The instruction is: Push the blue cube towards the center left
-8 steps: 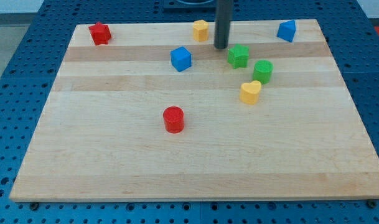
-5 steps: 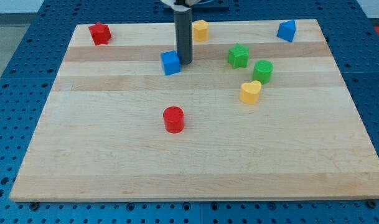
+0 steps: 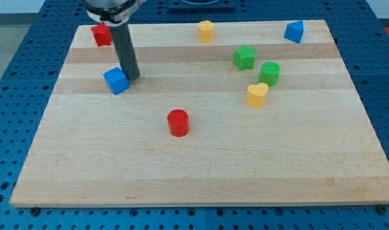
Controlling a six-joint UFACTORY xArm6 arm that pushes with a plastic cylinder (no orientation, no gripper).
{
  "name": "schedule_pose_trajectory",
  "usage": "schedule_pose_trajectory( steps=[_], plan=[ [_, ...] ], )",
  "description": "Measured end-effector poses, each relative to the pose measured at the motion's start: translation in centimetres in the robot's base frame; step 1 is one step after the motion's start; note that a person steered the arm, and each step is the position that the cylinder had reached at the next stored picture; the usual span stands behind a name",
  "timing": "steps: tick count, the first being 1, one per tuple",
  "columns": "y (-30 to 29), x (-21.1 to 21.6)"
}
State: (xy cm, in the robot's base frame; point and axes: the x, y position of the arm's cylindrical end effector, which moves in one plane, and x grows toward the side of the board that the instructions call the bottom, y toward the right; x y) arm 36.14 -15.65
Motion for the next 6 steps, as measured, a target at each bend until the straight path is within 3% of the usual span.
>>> schedule_pose_trajectory(
  steps=[6],
  plan=[
    [-1.0,4.4]
  ],
)
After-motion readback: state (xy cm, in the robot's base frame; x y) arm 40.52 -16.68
